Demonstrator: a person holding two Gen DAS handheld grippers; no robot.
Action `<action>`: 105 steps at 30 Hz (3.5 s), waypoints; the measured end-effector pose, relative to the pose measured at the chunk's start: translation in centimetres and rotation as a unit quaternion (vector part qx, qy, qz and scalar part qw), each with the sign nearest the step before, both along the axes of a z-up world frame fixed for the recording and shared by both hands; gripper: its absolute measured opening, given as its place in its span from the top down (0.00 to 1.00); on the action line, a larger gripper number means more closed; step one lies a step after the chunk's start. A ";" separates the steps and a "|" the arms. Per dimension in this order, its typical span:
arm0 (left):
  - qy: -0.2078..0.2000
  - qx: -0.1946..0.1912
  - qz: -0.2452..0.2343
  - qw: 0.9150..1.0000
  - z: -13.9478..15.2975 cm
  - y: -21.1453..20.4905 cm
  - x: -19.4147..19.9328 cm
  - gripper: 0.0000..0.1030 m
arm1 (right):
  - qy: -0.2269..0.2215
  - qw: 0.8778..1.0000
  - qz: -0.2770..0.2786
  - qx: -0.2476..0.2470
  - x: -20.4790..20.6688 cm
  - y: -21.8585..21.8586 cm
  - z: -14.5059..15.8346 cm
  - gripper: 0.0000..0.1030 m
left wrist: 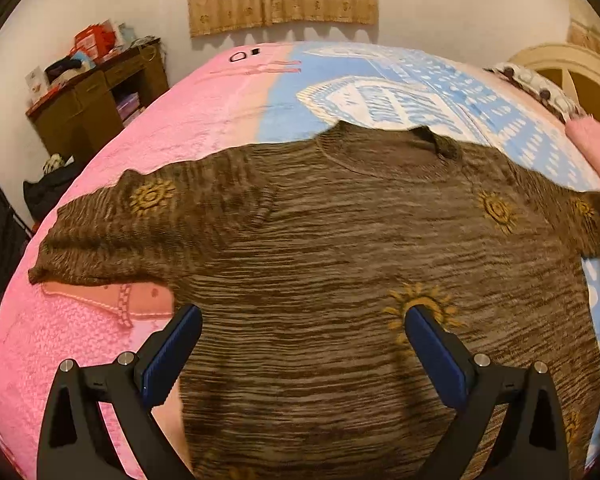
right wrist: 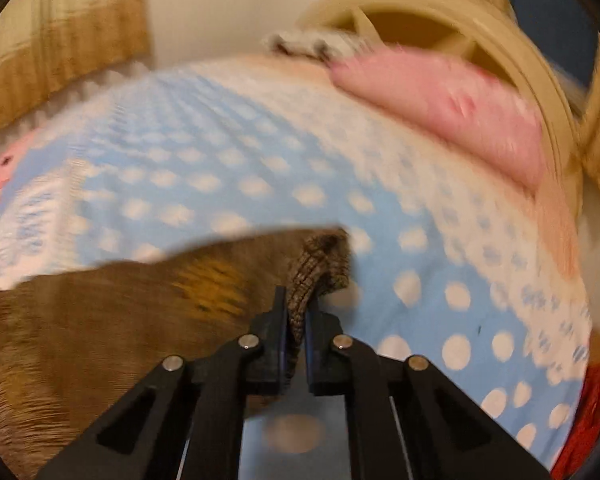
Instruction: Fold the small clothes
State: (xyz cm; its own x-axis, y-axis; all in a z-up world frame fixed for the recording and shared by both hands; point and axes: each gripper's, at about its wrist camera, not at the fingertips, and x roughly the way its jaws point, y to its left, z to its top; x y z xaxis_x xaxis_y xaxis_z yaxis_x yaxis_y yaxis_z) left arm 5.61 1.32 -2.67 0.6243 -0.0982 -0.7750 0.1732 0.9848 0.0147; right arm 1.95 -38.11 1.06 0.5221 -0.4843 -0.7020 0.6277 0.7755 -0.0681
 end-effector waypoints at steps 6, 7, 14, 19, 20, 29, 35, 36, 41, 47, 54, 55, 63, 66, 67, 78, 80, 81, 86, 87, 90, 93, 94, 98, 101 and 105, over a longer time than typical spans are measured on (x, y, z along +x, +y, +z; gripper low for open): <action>-0.005 -0.020 0.030 0.999 0.5 2.9 0.2 0.01 | -0.032 0.982 0.182 -0.047 3.3 15.1 3.7 0.91; -0.005 -0.021 0.035 0.999 0.5 3.4 0.2 0.01 | -0.034 0.975 0.218 -0.032 3.7 18.2 3.1 0.91; -0.005 -0.018 0.055 0.998 0.2 5.9 0.2 0.01 | -0.008 0.931 0.361 0.052 5.2 29.0 -5.0 0.66; -0.008 -0.016 0.055 0.998 -0.3 6.4 0.4 0.01 | -0.053 0.920 0.379 0.087 2.6 27.8 -5.0 0.22; -0.006 -0.018 0.054 0.998 -0.4 6.2 0.6 0.01 | -0.081 0.920 0.370 0.097 1.9 26.4 -4.2 0.24; 0.000 -0.023 0.035 0.999 -1.0 4.5 0.7 0.01 | -0.054 0.939 0.318 0.122 3.4 23.4 -3.8 0.58; -0.009 -0.013 0.057 0.998 -0.9 7.0 0.4 0.01 | -0.004 0.923 0.347 0.165 6.3 27.3 -8.0 0.56; -0.011 -0.015 0.067 0.998 -0.8 7.9 0.4 0.01 | -0.008 0.928 0.348 0.129 6.1 28.3 -8.0 0.56; -0.007 -0.024 0.136 0.990 -1.3 13.7 0.8 0.01 | 0.001 0.928 0.358 0.099 5.3 29.4 -7.2 0.53; -0.024 -0.076 0.250 0.965 -0.7 23.3 1.8 0.01 | -0.074 0.920 0.379 0.064 0.1 30.6 -3.3 0.31; -0.010 -0.169 0.310 0.936 -2.1 29.7 5.7 0.02 | -0.083 0.900 0.420 0.081 -1.7 34.0 -2.4 0.31; -0.004 -0.175 0.310 0.934 -2.3 29.8 6.1 0.02 | -0.078 0.898 0.425 0.084 -1.6 34.5 -2.6 0.31; -0.016 -0.136 0.283 0.949 -2.9 27.3 7.8 0.02 | -0.058 0.903 0.413 0.105 -1.5 34.3 -3.7 0.31; -0.016 -0.131 0.278 0.952 -2.8 27.4 7.5 0.10 | -0.063 0.906 0.403 0.115 -1.6 33.7 -3.5 0.31; -0.018 -0.142 0.279 0.950 -2.6 27.9 7.0 0.18 | -0.063 0.907 0.400 0.117 -1.5 33.6 -3.4 0.31; -0.008 -0.173 0.316 0.933 -2.2 26.7 5.9 0.23 | -0.059 0.906 0.399 0.128 -1.6 33.7 -3.7 0.31; -0.008 -0.167 0.316 0.934 -2.6 26.4 7.8 0.23 | -0.062 0.906 0.400 0.126 -1.9 33.8 -3.5 0.31; -0.008 -0.163 0.320 0.933 -2.7 26.4 8.2 0.23 | -0.064 0.906 0.399 0.124 -2.0 33.7 -3.4 0.31; -0.016 -0.216 0.317 0.923 -3.2 27.0 7.6 0.96 | -0.068 0.910 0.390 0.123 -2.3 33.2 -3.1 0.31; -0.018 -0.243 0.318 0.916 -3.9 27.6 7.2 0.96 | -0.068 0.912 0.384 0.126 -2.2 32.9 -3.1 0.31; -0.034 -0.269 0.312 0.911 -4.2 28.2 6.7 0.96 | -0.065 0.915 0.371 0.142 -1.9 32.2 -3.5 0.31; -0.039 -0.251 0.321 0.912 -3.1 27.9 6.8 0.97 | -0.061 0.918 0.362 0.153 -1.9 31.5 -3.7 0.31; -0.043 -0.247 0.318 0.914 -2.6 27.7 7.2 0.97 | -0.061 0.919 0.358 0.152 -2.1 31.3 -3.7 0.31; -0.081 -0.205 0.281 0.934 0.9 24.8 7.7 0.97 | -0.069 0.925 0.339 0.155 -2.5 29.8 -3.6 0.31; -0.129 -0.143 0.205 0.960 4.2 19.2 7.8 0.97 | -0.075 0.931 0.321 0.154 -2.5 27.9 -3.3 0.31; -0.162 -0.111 0.079 0.977 6.1 10.0 7.3 0.97 | -0.084 0.943 0.277 0.165 -2.6 24.3 -3.3 0.31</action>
State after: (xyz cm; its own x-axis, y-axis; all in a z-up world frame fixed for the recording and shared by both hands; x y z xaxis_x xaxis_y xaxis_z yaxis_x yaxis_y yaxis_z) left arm 12.93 11.30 3.41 0.8538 -0.1247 -0.5055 0.0413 0.9840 -0.1731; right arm -0.64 -13.81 -2.23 0.7475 0.1263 -0.6521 0.1007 0.9489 0.2991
